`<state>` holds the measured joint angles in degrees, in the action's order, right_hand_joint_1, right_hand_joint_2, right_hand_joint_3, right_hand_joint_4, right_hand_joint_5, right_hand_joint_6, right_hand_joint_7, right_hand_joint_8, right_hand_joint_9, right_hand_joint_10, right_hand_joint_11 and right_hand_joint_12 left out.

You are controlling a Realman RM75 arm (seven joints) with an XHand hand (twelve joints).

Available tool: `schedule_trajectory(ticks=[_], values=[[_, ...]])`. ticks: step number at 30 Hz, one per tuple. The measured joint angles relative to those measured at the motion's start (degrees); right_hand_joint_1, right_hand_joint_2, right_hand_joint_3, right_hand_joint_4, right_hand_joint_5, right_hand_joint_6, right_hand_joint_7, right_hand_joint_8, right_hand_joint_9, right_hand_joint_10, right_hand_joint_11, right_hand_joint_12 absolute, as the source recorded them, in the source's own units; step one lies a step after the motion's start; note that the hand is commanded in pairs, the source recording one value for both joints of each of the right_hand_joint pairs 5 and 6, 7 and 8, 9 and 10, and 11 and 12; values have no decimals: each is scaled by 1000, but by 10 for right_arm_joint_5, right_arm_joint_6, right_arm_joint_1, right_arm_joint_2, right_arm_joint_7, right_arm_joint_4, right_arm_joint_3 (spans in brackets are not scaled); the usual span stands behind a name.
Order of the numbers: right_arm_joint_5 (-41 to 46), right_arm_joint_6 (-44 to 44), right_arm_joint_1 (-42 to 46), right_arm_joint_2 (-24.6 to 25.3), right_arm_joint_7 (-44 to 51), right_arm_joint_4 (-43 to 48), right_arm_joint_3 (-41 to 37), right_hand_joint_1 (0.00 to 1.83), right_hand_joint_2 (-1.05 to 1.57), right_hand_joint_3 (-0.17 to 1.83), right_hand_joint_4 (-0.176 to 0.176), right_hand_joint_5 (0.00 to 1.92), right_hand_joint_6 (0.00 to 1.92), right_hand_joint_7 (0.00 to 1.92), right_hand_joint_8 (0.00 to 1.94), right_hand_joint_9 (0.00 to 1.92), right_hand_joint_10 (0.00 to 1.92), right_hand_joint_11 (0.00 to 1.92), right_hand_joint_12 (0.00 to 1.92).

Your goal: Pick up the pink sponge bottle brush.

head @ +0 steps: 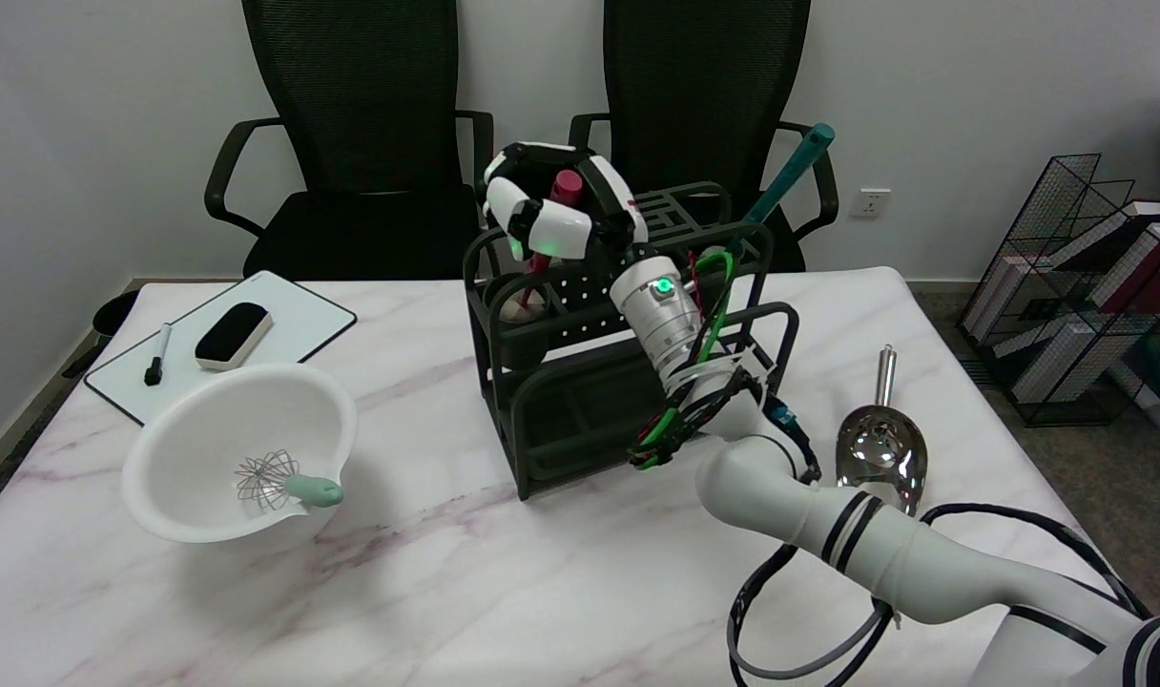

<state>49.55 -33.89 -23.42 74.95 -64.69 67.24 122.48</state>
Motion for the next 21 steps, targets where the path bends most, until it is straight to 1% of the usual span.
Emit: schedule_trajectory(ticks=[2,4,6,8,10,13,15,18,19,21], values=[[0,0,-2,2,1,-1,-1,1111,751,975,0,1086,1086,1217,1217,1224,1224,1638,1638],[1,0,-4,4,1,-2,-2,1102,764,975,0,1116,1116,1230,1230,1244,1244,1663,1663],[1,0,-7,6,2,-2,-2,1064,821,964,0,1262,1262,1305,1305,1313,1313,1711,1711],[2,1,-10,8,2,-3,-2,1014,940,916,0,1487,1487,1435,1435,1405,1405,1779,1779],[3,5,-14,11,2,-3,-2,991,990,894,0,1561,1561,1507,1507,1467,1467,1826,1826],[4,12,-20,15,2,-3,-2,977,1007,888,0,1592,1592,1567,1567,1512,1512,1848,1848],[5,18,-23,18,2,-3,-2,982,938,935,0,1569,1569,1564,1564,1501,1501,1835,1835],[6,26,-30,21,2,-4,-1,1029,691,1073,0,1367,1367,1473,1473,1442,1442,1802,1802],[6,29,-32,23,2,-4,-1,1062,515,1162,0,1242,1242,1426,1426,1398,1398,1791,1791],[6,35,-37,25,2,-5,0,1080,405,1185,0,1146,1146,1379,1379,1372,1372,1784,1784]])
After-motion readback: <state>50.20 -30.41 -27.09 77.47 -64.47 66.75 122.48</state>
